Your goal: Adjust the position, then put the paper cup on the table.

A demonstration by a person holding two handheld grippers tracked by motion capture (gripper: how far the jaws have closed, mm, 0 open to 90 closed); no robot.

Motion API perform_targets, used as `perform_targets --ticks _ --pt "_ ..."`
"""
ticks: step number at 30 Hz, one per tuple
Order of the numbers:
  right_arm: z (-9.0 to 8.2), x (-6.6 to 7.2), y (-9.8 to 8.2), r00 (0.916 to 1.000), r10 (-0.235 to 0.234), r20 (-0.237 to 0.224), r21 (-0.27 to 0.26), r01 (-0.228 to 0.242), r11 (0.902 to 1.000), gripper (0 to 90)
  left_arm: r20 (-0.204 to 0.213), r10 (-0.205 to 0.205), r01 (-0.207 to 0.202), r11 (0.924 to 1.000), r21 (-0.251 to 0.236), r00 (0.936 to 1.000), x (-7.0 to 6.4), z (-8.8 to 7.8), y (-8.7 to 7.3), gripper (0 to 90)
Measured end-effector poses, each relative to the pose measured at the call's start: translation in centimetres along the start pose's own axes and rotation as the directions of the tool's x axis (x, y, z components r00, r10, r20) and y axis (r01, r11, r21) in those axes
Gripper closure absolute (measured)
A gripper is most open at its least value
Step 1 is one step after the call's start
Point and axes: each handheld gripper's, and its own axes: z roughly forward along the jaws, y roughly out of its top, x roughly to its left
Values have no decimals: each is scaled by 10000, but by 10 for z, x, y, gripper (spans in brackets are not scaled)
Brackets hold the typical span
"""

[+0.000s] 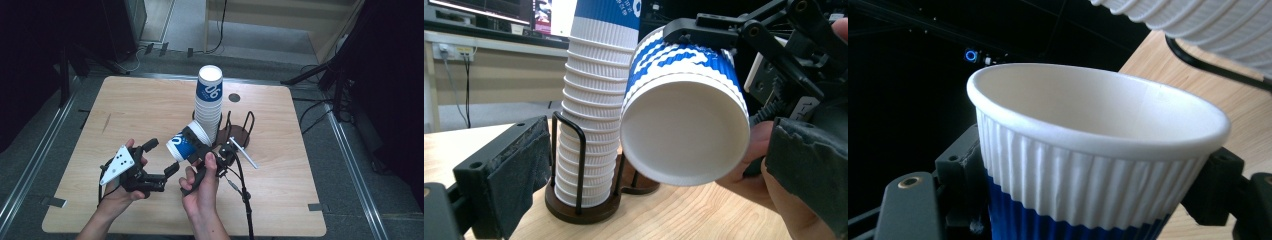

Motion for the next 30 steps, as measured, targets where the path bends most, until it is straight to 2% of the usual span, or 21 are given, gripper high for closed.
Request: perform_targets --ticks 6,13,17,23,25,27,30 --pt "-2 3 2 9984 -565 72 -252 567 9981 207 11 -73 73 9999 81 10000 1 -1 0 0" --pt "-4 4 3 9956 -911 238 -480 922 9946 207 12 -212 212 9997 148 9998 2 -2 -1 0" --pt "-5 6 4 9910 -1282 396 -620 1305 9895 207 -14 -275 275 9995 162 9996 4 -3 -1 0" --pt "-7 11 6 9787 -1946 651 -863 1998 9760 207 -7 -335 335 9993 193 9994 5 -5 -1 0" --pt "-8 13 7 9716 -2247 739 -971 2313 9680 206 -31 -367 368 9992 171 9993 6 -5 0 0" --pt "-9 15 7 9612 -2558 1028 -1070 2664 9579 206 -92 -393 395 9991 161 9992 7 -6 0 0" --pt "-10 16 8 9535 -2787 1148 -1101 2910 9504 207 -148 -462 464 9988 174 9988 9 -7 0 0"
